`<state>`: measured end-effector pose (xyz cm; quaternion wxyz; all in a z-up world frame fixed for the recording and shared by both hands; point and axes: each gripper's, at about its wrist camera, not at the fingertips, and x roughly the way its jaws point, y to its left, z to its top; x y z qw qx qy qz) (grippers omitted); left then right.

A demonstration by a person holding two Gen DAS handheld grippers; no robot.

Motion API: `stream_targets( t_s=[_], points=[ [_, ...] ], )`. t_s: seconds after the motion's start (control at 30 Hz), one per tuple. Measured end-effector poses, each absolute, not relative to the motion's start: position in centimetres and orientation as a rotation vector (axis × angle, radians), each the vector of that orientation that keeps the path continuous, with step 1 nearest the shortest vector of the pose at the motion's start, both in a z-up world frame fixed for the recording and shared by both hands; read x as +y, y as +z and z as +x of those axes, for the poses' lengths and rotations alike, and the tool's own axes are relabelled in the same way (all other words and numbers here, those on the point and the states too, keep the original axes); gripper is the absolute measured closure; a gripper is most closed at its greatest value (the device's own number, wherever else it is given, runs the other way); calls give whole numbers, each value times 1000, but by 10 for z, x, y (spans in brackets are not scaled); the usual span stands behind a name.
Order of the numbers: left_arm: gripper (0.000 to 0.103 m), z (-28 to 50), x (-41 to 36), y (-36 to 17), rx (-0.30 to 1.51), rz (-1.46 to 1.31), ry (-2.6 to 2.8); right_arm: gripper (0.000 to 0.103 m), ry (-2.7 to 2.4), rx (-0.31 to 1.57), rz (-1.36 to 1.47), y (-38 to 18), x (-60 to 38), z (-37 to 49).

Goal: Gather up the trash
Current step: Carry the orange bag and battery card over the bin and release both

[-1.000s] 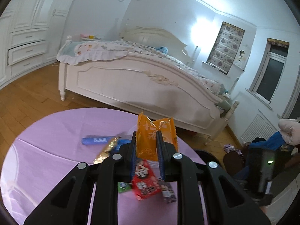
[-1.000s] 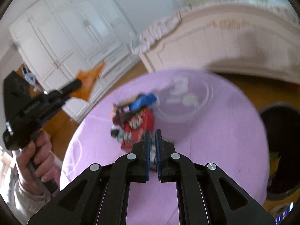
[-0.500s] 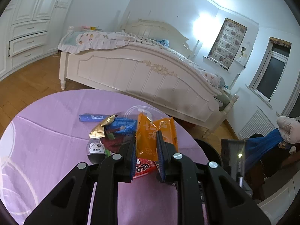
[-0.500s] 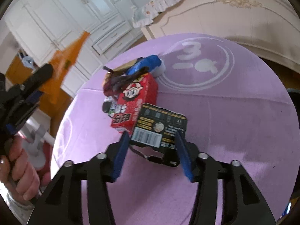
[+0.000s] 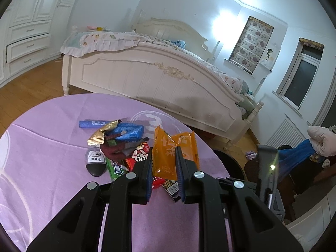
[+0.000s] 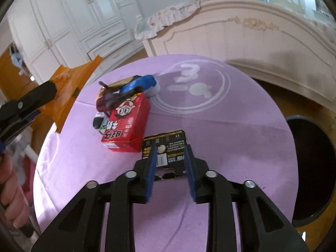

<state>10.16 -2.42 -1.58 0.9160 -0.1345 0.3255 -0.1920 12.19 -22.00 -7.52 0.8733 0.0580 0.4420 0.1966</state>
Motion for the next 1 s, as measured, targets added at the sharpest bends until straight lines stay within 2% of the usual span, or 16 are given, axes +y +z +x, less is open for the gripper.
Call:
stream_targets(
  t_s=[0.03, 0.1, 0.13, 0.2, 0.23, 0.3, 0.63, 1.0],
  points=[
    [83, 103, -23, -17, 673, -281, -396, 16, 424, 922, 134, -77, -219, 124],
    [83, 103, -23, -18, 675, -283, -396, 16, 441, 936, 87, -82, -208, 126],
    [83, 102, -22, -19, 678, -284, -396, 19, 430, 957, 29, -88, -200, 129],
    [83, 102, -21, -21, 682, -286, -394, 31, 390, 950, -85, -90, -186, 128],
    [83, 102, -21, -21, 683, -286, -394, 42, 364, 945, -138, -90, -181, 128],
    [83, 101, -20, -22, 686, -289, -393, 42, 357, 943, -161, -90, -178, 128],
    [83, 101, -38, -22, 697, -272, -422, 42, 381, 831, 257, -63, -271, 111],
    [83, 123, -152, -24, 725, -185, -614, 42, 173, 722, 496, -54, -402, 86]
  ],
)
